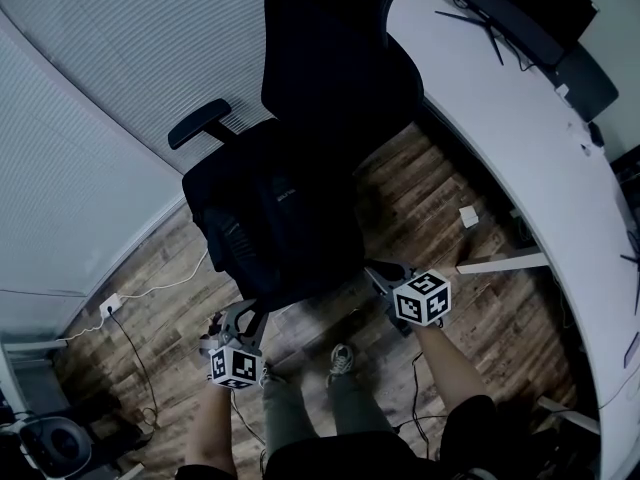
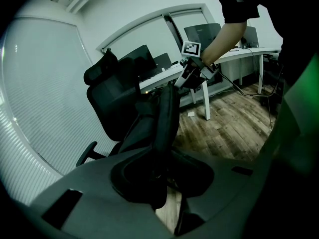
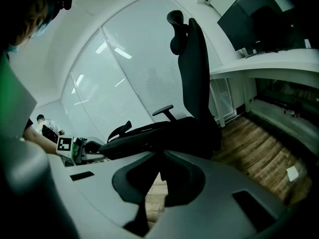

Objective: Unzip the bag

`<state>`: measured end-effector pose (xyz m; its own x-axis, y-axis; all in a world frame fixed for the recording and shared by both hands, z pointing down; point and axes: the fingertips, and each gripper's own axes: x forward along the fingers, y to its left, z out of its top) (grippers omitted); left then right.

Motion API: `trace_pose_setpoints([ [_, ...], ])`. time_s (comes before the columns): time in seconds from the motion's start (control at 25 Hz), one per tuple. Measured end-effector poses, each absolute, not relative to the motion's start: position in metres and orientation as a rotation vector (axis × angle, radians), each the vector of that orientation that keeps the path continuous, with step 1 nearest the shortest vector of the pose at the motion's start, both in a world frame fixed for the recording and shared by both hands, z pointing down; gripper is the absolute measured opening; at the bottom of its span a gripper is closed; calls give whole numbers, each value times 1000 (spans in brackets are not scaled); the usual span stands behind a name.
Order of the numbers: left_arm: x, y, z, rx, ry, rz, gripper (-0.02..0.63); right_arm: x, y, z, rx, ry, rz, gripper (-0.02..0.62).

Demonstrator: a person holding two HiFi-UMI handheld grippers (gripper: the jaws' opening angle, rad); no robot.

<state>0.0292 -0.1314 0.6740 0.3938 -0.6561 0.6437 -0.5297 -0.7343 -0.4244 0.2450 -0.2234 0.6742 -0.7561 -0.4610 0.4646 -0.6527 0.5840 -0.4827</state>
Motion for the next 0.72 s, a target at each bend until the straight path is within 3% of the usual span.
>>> trace_pose_setpoints([
  [0.48,48,-132,677,-2516,1091,-1212,103,269,-244,699,1113,-2392,1096,51],
  [0.72,54,-133,676,-2559,1150,-1209,106,270,-235,697,1072,-2416,1016,52],
])
